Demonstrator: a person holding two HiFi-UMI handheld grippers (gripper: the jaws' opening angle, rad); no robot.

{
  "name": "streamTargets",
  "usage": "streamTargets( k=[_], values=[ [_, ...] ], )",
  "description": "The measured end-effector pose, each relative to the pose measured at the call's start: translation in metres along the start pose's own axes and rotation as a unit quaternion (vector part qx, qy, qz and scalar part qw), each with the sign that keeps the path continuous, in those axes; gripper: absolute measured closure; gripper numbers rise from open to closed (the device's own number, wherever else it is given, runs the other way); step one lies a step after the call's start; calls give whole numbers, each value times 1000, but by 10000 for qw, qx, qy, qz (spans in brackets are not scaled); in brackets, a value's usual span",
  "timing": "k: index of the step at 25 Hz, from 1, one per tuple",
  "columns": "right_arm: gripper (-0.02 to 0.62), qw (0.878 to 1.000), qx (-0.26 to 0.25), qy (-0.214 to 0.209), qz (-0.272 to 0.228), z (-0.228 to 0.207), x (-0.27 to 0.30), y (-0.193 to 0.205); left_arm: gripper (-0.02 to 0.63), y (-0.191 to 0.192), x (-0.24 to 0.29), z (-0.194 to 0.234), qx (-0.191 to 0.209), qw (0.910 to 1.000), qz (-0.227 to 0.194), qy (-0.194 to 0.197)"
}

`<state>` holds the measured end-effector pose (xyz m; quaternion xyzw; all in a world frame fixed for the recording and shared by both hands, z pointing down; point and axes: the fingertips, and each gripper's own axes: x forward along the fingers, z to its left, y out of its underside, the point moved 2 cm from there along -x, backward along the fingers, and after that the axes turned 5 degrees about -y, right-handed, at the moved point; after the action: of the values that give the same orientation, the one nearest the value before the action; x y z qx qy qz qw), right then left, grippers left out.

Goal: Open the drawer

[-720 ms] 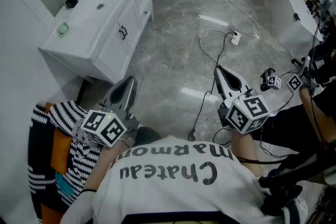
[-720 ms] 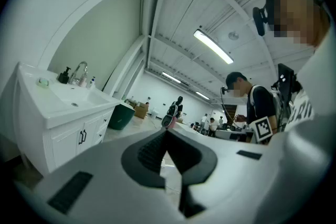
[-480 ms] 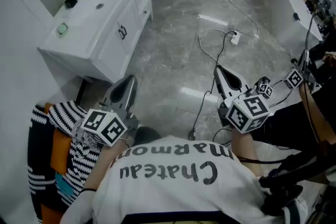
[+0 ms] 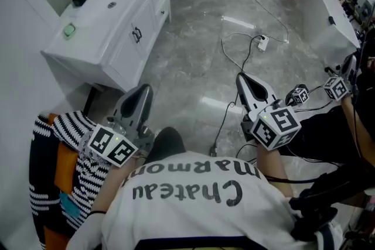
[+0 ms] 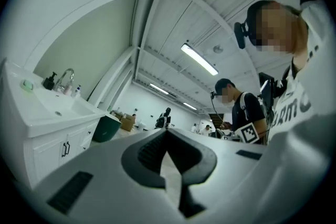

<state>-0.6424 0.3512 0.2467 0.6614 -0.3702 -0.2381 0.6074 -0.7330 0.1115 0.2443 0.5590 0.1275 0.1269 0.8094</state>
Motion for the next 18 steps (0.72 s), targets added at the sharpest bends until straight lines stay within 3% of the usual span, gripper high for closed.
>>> streamTargets(
  k=[3, 7, 18],
  values=[
    [586, 9999, -6, 34, 96, -5, 9, 3, 600, 5, 6, 4, -30, 9997, 205, 151],
    [588, 9998, 63, 121, 142, -23, 28, 3, 600, 7, 34, 16, 302, 9987, 355, 197],
    [587, 9989, 279, 358, 114, -93, 133, -33, 600, -13, 164, 93, 495, 9937, 815, 588]
  ],
)
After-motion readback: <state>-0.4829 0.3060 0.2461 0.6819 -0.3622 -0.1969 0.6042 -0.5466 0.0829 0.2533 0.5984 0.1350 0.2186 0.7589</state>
